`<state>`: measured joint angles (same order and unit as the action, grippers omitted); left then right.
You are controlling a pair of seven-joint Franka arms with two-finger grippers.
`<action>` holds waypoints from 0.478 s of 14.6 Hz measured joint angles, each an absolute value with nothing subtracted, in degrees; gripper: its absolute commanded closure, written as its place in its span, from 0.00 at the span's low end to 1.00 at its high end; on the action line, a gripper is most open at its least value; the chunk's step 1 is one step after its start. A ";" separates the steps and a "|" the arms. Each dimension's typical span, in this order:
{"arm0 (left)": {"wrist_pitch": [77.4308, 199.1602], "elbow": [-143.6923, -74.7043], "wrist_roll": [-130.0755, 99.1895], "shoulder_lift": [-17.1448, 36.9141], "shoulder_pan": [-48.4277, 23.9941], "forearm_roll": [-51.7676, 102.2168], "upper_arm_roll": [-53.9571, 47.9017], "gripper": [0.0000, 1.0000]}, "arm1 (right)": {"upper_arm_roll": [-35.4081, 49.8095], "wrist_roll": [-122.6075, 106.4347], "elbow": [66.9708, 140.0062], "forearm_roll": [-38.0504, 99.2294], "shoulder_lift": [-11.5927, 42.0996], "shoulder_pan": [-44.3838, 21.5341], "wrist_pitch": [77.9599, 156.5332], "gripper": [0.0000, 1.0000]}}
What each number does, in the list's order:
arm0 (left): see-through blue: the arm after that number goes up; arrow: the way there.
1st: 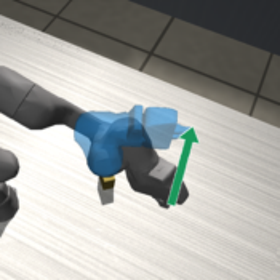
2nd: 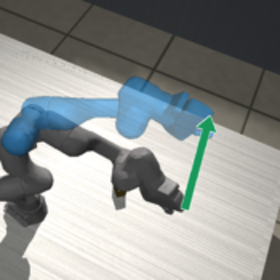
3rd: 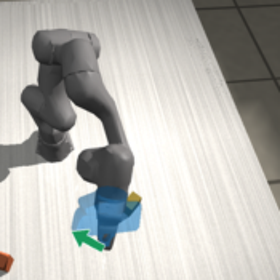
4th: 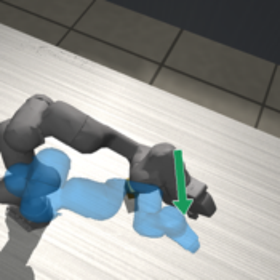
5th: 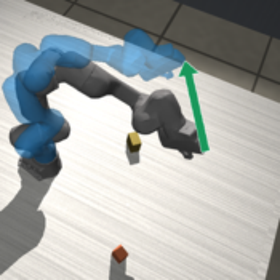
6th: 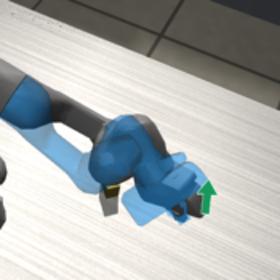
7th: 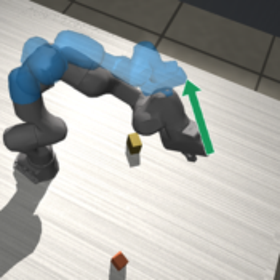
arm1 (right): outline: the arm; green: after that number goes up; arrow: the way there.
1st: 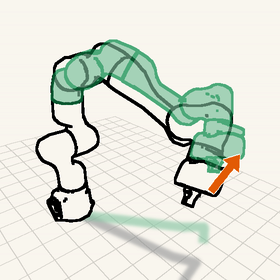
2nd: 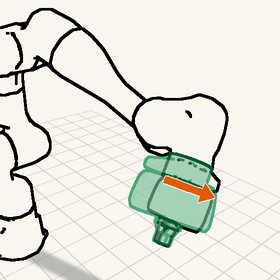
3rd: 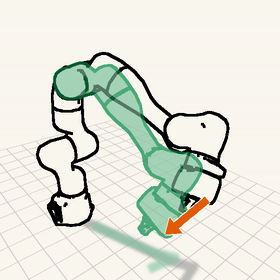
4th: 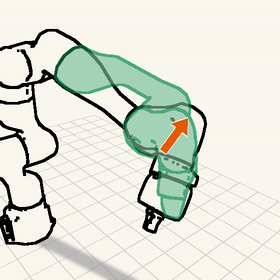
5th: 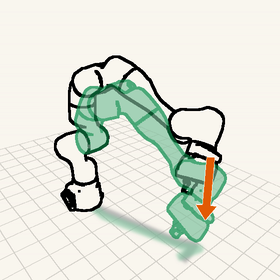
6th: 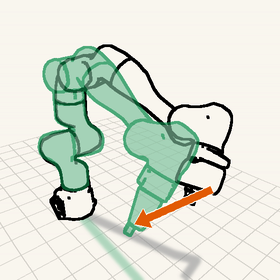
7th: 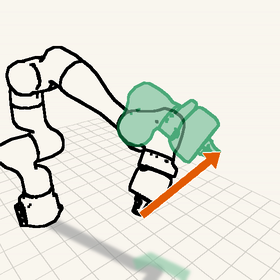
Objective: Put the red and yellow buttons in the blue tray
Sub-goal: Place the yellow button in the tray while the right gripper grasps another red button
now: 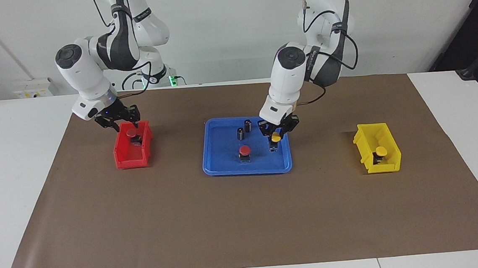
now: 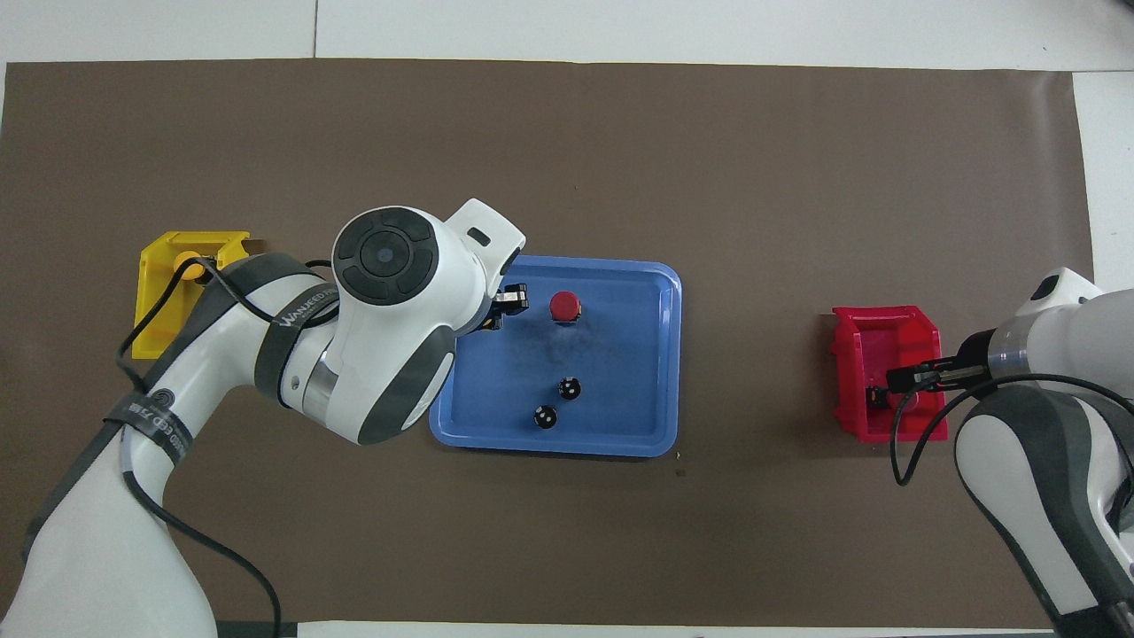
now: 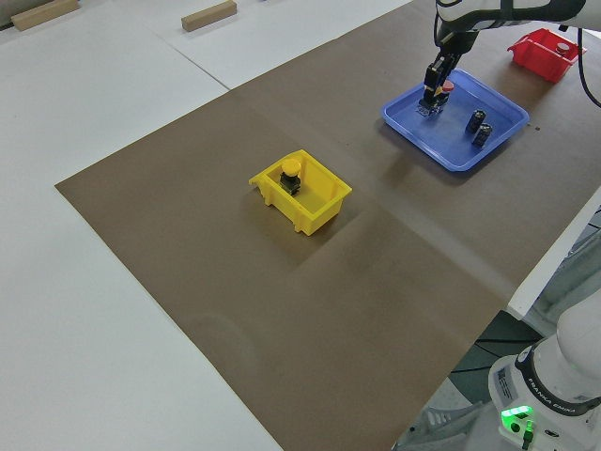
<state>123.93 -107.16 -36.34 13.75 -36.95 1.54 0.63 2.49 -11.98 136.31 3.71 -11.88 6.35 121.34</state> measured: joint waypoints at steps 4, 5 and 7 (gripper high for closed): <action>127.18 -105.41 -38.82 18.71 -38.87 1.57 0.67 0.64 | 2.50 -12.46 138.87 3.71 -10.68 6.38 125.25 0.30; 127.19 -104.86 -39.06 19.06 -39.03 1.55 0.69 0.19 | 2.50 -12.79 139.13 3.71 -10.52 6.38 125.56 0.30; 127.10 -104.41 -39.12 19.08 -39.04 1.55 0.78 0.07 | 2.50 -13.58 139.95 3.71 -10.46 6.38 127.06 0.30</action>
